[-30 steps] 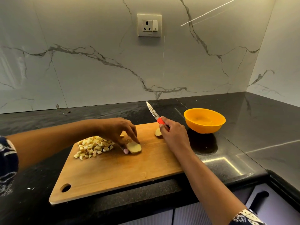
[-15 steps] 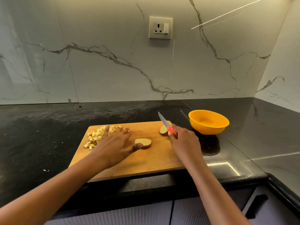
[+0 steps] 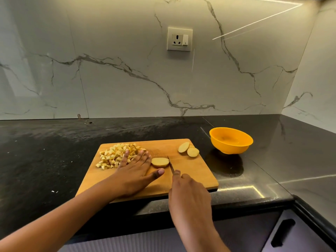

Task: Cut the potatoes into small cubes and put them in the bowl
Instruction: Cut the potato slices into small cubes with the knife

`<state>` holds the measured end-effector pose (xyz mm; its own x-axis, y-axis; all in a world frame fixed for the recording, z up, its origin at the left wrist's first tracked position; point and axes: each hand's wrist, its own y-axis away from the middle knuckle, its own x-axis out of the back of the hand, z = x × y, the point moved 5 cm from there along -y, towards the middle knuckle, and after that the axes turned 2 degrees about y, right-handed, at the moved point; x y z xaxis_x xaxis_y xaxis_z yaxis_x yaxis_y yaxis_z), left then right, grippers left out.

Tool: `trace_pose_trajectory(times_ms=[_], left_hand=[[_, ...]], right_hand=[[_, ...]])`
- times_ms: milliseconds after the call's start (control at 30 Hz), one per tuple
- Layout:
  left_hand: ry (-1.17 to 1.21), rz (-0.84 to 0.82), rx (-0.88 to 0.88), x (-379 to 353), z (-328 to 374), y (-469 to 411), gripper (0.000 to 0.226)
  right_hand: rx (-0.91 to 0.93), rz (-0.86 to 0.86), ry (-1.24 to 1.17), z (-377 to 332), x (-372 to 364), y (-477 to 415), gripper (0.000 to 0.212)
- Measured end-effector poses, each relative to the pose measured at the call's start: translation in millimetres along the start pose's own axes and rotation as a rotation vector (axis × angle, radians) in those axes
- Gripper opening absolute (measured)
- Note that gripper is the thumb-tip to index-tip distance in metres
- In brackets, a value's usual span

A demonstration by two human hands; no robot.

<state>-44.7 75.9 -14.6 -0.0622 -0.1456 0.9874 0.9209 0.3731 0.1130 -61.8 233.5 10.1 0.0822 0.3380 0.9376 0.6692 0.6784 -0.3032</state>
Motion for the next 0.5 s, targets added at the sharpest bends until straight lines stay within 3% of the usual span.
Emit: trace_pose_trajectory(times_ms=[333,500], left_hand=[[0.042,0.049,0.055,-3.7,2.9,3.3,0.144],[0.035,0.039,0.033,-2.2,3.2,8.0,0.126]], right_hand=[[0.02,-0.029,0.026,-0.9,4.7,-12.3,0.044],[0.02,-0.028,0.026,1.6,0.6,-13.1,0.042]])
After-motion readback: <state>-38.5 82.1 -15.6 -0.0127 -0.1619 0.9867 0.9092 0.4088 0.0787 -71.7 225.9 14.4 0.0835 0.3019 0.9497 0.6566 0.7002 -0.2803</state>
